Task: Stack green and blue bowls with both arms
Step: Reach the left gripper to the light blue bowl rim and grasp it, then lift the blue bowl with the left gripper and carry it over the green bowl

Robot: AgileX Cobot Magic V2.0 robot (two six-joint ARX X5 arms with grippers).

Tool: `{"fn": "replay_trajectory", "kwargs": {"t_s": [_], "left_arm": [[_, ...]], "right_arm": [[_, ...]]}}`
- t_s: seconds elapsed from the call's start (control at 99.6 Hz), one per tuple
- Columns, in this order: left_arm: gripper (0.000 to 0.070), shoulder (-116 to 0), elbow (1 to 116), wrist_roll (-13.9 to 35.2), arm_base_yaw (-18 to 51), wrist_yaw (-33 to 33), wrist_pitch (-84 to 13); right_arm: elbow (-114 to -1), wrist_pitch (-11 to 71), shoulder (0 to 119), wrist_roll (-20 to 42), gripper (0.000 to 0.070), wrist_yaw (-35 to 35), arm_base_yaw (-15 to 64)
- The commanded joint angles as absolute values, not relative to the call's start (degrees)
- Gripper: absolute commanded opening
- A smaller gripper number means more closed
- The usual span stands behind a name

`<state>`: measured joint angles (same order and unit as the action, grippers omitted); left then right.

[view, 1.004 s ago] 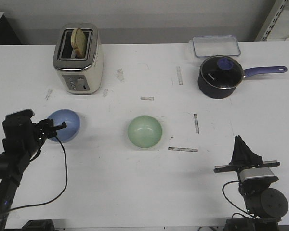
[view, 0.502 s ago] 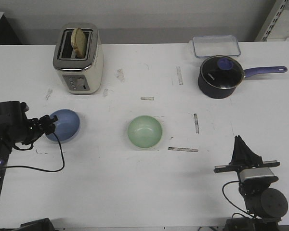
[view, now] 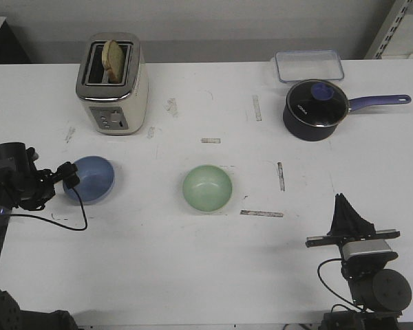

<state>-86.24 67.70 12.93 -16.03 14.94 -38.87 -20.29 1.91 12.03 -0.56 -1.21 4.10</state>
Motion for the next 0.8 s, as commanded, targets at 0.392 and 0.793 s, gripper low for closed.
{"fn": "replay_trajectory", "kwargs": {"t_s": [0.392,0.793], "left_arm": [[0.0140,-92.42,68.86,12.25,-15.35,15.07,-35.77],[0.0001,-91.81,76.34,13.13,-12.88,15.09,-46.76]], "right_arm": [[-20.45,1.26,11.92,0.19,0.0006,-1.08,4.16],[-20.45,1.26,11.92,0.19,0.0006,-1.08,4.16]]}}
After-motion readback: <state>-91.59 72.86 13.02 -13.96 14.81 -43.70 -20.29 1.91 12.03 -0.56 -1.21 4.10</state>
